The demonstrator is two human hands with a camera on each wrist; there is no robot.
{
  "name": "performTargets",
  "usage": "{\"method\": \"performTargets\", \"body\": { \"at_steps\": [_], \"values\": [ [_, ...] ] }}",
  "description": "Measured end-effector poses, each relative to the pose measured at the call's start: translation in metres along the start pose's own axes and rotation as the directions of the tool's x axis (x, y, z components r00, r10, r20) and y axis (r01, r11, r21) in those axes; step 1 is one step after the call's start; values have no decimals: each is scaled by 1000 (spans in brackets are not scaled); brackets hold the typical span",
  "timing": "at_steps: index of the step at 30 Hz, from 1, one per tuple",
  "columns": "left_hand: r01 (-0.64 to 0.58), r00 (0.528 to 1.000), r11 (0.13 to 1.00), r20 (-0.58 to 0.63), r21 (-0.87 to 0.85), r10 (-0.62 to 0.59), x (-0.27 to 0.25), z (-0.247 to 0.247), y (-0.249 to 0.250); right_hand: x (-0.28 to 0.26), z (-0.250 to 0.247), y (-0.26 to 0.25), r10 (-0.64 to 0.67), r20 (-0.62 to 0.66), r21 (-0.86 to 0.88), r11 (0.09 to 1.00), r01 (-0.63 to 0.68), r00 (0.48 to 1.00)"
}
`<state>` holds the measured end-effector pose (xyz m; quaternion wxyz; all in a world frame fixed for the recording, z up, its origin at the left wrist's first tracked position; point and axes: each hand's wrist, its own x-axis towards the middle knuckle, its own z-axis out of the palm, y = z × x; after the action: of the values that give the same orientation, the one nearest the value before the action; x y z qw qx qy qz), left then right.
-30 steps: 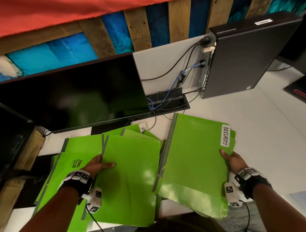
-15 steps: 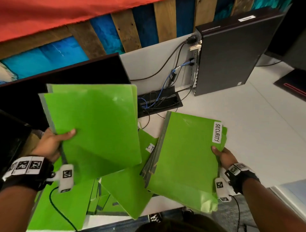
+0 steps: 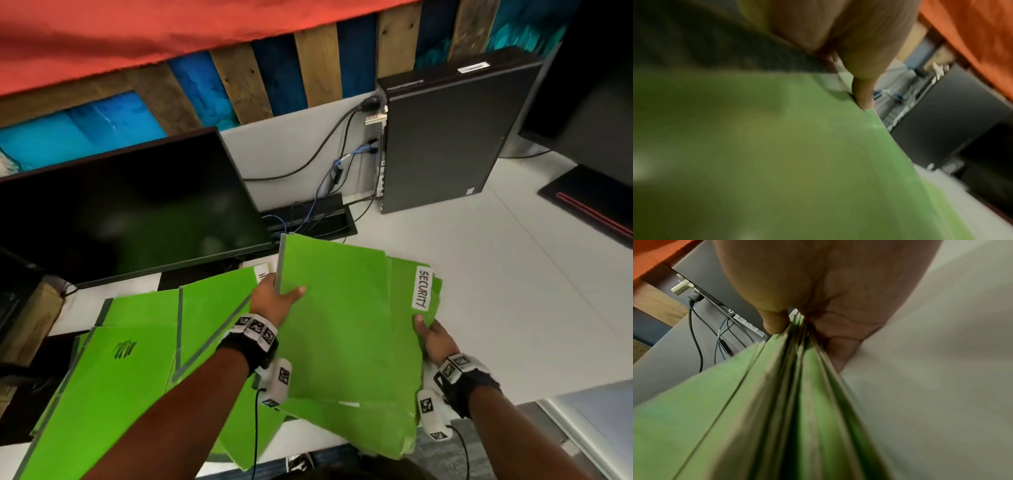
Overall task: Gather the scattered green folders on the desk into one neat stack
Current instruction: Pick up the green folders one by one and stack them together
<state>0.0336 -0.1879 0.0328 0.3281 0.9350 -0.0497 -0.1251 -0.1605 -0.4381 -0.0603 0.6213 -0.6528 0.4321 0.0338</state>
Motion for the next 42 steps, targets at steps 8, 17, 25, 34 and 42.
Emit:
{"method": "performTargets", "body": {
  "at_steps": [8,17,25,34,42],
  "values": [
    [-67,955,981,296,180,11,-2,27,-16,1,-1,7,-30,64,21,999,29,998],
    [45,993,980,103,195,-66,7,2,-62,14,-4,16,-111,108,-75,990,119,988],
    [346,912,809,33,474,-409,-17,-50,-163,17,-4,20,-117,90,-46,992,122,989],
    [314,928,870,69,379,-365,-29,-68,-170,19,-2,18,-66,90,25,998,64,994],
    [280,947,931,94,232,-308,-26,-86,-158,3,8,1,-42,34,130,991,37,999]
  ]
}}
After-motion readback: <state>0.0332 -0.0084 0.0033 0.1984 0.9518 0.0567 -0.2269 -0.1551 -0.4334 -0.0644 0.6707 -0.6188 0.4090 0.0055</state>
